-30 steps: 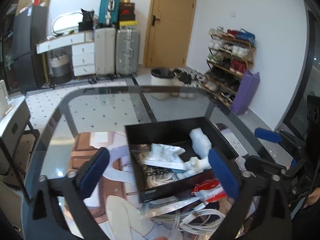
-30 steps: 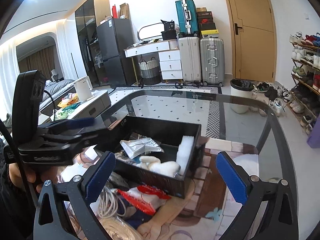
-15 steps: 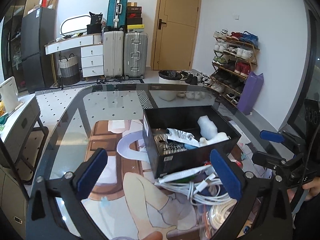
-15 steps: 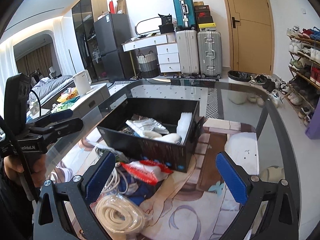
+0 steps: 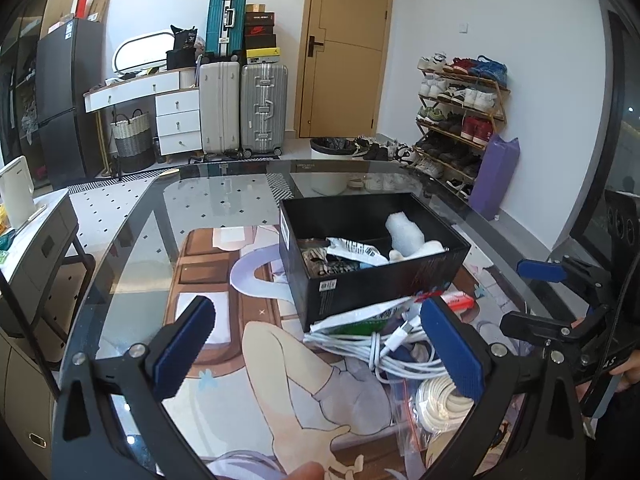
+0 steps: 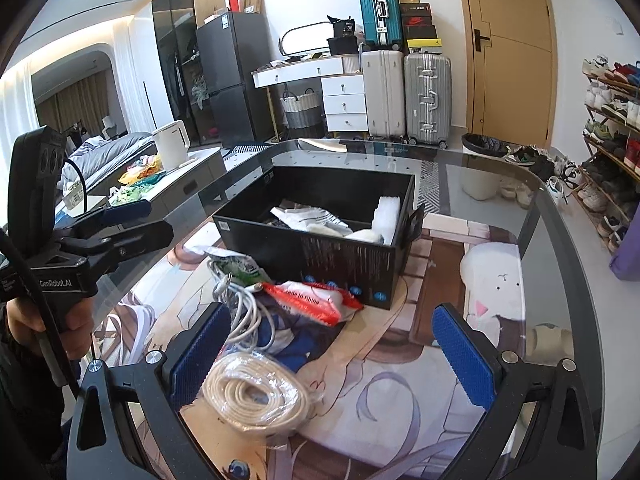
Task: Organize soft objects
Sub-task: 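Move both tools back from the bin toward the remaining items on the cloth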
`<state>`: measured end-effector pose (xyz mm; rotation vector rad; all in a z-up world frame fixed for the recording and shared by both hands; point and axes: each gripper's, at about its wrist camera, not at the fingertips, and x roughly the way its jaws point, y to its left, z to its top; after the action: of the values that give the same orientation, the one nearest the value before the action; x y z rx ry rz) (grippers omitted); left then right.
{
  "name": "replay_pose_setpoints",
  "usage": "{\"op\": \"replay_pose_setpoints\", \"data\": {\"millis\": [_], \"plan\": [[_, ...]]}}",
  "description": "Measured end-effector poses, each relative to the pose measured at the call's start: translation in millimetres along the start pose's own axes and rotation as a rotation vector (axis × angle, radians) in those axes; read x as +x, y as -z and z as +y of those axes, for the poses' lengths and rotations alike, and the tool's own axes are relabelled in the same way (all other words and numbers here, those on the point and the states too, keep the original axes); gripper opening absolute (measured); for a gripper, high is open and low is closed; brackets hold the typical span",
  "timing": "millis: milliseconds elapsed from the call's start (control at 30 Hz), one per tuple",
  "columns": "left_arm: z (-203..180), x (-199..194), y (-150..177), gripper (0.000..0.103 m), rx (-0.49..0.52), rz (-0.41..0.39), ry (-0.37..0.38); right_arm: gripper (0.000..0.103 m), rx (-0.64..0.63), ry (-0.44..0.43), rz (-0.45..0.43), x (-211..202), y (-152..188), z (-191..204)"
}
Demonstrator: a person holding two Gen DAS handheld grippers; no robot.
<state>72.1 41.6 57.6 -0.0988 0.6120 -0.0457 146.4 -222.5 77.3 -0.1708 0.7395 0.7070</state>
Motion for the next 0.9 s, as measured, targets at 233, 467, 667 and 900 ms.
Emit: {"op": "replay_pose_setpoints", "data": {"millis": [233, 467, 667, 900], "plan": [[-0.3, -4.7, 3.9, 0.103, -0.002, -0.011, 0.009, 0.102, 0.011, 0.031, 0.052, 1.8, 3.5, 1.3], [-4.1, -8.9, 5.5, 0.103, 0.019, -0.023, 0.010, 0.102, -0.001, 0.012, 0.043, -0.9, 12.1, 5.3], [-5.8, -6.1, 10.1, 0.103, 0.024, 0.000, 0.013, 0.102, -0.038, -0.025, 0.093, 5.6, 20.0, 12.4], [-7.3, -2.1, 13.6, 0.103, 0.041, -0.003, 0.027, 0.102, -0.085, -0.050, 0.142, 17.9, 28.2, 27.3]]}}
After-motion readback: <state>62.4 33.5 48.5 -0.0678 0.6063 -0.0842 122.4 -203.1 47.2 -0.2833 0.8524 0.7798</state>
